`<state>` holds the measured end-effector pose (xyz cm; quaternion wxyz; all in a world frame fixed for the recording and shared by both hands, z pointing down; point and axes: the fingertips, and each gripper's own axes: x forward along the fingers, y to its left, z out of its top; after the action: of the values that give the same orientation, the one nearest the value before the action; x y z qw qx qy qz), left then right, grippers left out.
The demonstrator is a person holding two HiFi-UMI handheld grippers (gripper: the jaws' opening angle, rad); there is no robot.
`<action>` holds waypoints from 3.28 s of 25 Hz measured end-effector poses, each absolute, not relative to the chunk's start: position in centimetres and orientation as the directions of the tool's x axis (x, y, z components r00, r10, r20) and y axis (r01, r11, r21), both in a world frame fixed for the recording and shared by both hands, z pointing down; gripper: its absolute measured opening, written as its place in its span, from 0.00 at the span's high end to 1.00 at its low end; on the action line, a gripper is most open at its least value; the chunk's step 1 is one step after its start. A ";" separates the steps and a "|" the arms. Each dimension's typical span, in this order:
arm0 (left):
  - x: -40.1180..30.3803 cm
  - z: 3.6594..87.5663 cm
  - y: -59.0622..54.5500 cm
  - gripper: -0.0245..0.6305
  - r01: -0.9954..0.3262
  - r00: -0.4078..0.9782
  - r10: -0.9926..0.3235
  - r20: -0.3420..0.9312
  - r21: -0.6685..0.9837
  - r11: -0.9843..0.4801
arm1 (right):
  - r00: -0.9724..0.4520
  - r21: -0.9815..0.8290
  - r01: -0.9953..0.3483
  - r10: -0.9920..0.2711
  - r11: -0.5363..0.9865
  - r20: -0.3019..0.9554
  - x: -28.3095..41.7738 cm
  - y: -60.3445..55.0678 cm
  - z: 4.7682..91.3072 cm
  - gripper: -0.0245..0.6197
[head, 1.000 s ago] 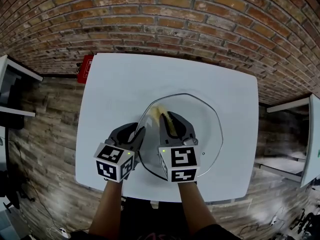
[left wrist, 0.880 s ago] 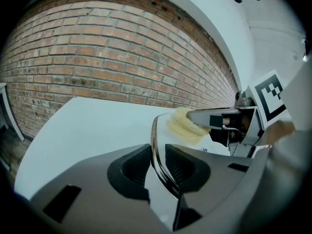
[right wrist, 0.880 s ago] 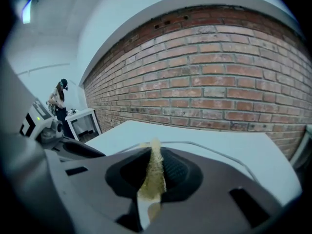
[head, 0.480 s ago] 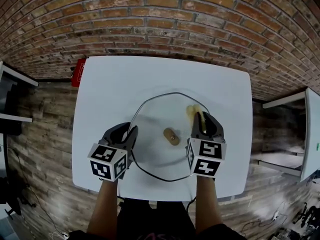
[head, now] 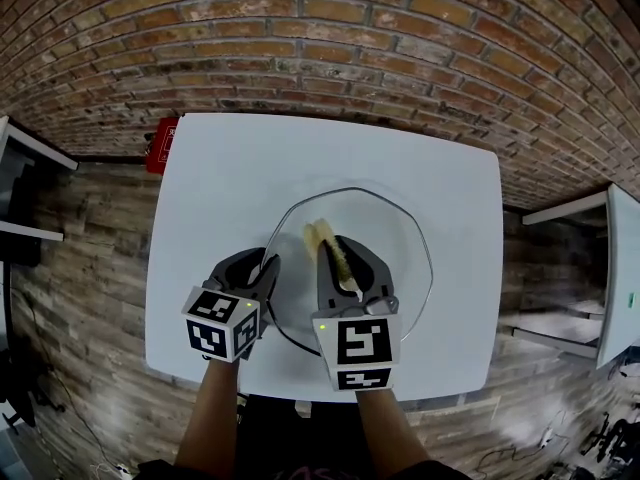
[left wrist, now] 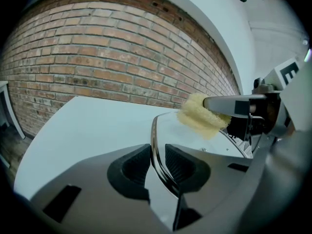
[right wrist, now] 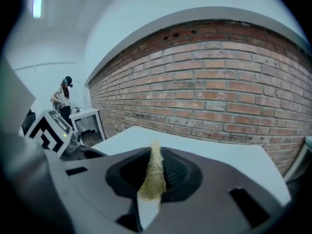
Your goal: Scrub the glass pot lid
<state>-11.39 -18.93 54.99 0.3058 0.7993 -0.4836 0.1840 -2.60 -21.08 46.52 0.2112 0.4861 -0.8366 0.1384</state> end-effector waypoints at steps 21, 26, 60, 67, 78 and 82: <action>-11.6 55.0 -18.8 0.81 -0.889 0.458 -0.669 0.585 0.309 -0.338 | -0.198 0.100 -0.939 -0.752 0.330 0.629 8.5 -20.7 52.0 0.87; -11.4 54.9 -18.7 0.81 -0.893 0.450 -0.673 0.588 0.304 -0.331 | -0.095 0.136 -0.965 -0.786 0.222 0.611 12.9 -21.0 50.7 0.87; -11.5 54.9 -18.9 0.81 -0.894 0.449 -0.676 0.584 0.301 -0.333 | -0.118 0.113 -0.959 -0.731 0.259 0.672 13.3 -17.6 51.4 0.87; -11.4 55.0 -18.6 0.81 -0.893 0.450 -0.676 0.584 0.304 -0.332 | -0.198 0.085 -0.944 -0.755 0.318 0.625 10.2 -17.5 49.5 0.87; -11.6 54.9 -18.3 0.81 -0.894 0.447 -0.679 0.582 0.310 -0.323 | -0.525 -0.063 -0.790 -0.619 0.610 0.583 -4.7 -12.5 48.4 0.87; -11.6 55.0 -18.2 0.81 -0.895 0.446 -0.681 0.581 0.311 -0.320 | -0.532 -0.076 -0.779 -0.592 0.622 0.606 -5.0 -11.1 49.4 0.87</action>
<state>-11.57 -18.21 55.01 0.3055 0.7934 -0.4965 0.1749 -5.04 -11.09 49.38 0.2731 0.3993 -0.8582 0.1715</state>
